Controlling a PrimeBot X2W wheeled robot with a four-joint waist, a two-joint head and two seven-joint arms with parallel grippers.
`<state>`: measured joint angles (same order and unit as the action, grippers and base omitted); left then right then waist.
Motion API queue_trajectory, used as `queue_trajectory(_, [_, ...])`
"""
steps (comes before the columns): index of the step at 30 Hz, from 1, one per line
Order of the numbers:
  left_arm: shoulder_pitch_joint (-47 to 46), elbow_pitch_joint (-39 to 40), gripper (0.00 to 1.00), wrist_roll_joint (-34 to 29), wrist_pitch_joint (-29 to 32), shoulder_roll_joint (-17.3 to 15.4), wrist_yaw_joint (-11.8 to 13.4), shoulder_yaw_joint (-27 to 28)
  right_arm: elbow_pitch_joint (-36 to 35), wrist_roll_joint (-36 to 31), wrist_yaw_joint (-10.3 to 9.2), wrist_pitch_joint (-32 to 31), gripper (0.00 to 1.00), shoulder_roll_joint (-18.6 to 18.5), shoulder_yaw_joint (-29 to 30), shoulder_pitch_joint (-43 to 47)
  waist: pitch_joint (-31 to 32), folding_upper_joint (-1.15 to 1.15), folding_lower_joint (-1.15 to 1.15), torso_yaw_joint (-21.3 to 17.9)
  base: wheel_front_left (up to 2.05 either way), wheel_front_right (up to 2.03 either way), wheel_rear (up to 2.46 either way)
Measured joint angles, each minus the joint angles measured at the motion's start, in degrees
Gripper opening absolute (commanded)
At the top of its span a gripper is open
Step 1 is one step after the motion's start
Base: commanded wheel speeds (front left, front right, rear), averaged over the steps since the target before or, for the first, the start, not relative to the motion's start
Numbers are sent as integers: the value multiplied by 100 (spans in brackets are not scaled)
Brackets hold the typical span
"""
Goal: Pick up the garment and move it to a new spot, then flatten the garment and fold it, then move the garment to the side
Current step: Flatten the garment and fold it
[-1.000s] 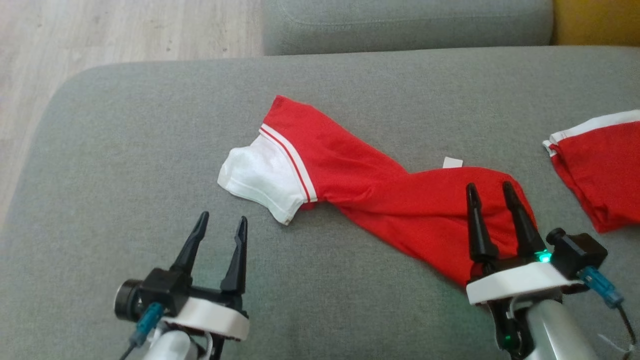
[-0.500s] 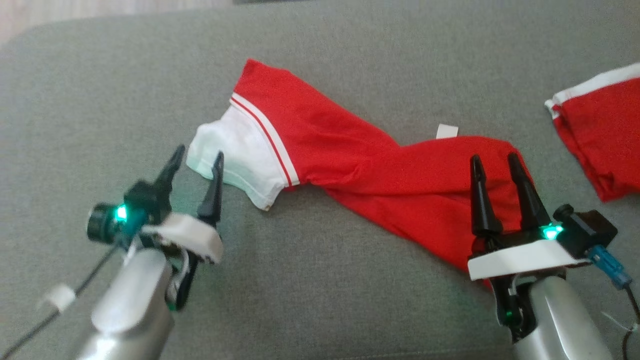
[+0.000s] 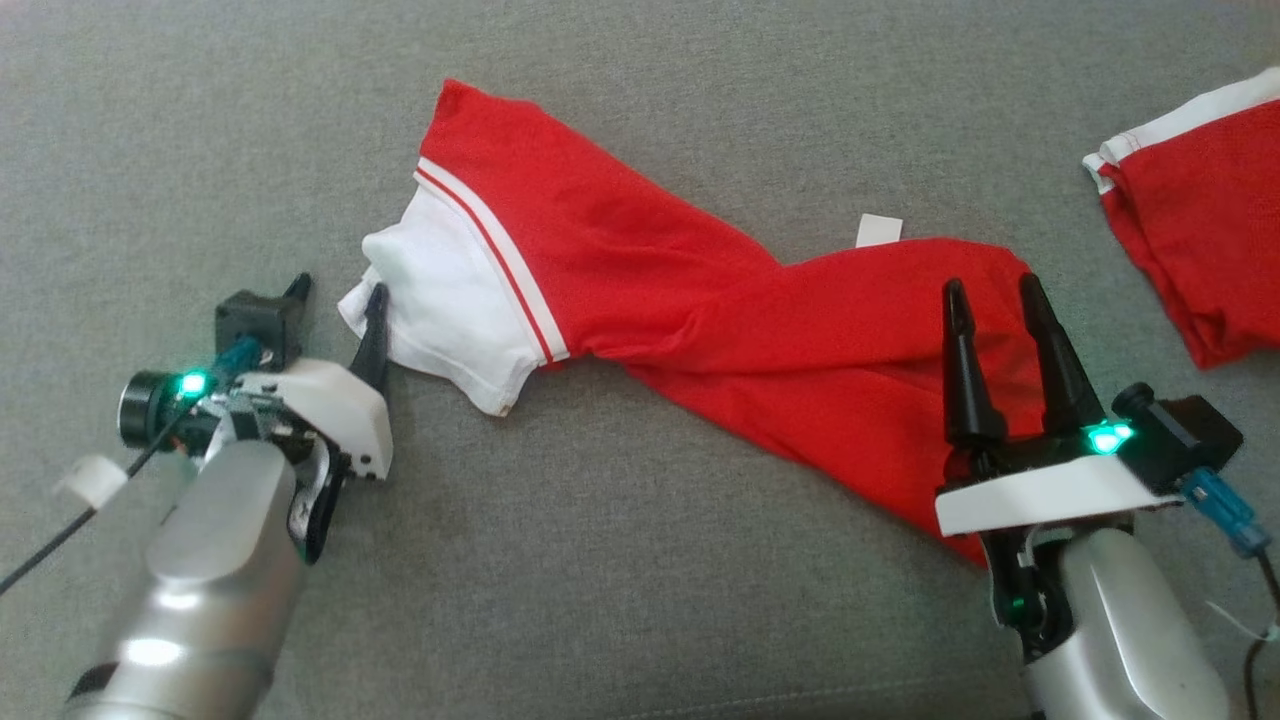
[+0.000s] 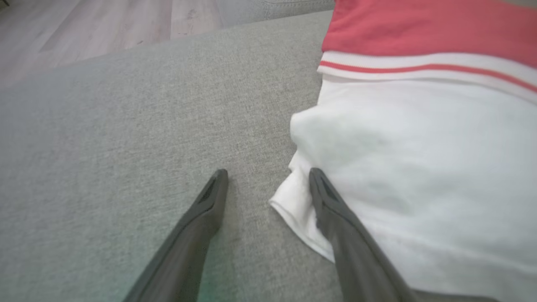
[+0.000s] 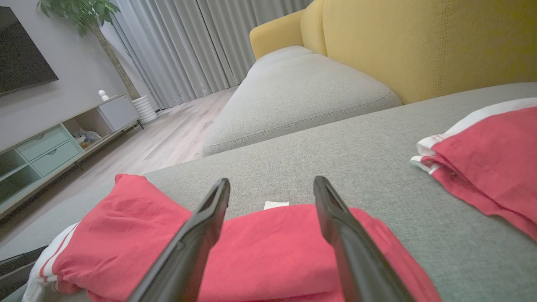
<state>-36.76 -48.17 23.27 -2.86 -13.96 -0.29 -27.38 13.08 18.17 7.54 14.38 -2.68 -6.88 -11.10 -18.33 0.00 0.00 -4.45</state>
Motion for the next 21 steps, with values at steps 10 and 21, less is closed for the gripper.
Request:
queue_trajectory(10, [-89, -285, 0, 144, -191, 145, -386, -170, 63, 0, 0, 0, 100, 0, -24, -1, 259, 0, 0, 2, 0, 0, 0])
queue_trajectory(21, [94, 1399, 0, 700, -984, 178, -627, 122, 194, 52, 0, 0, 100, 0, -37, 273, 930, 0, -1, 9, 0, 0, 0])
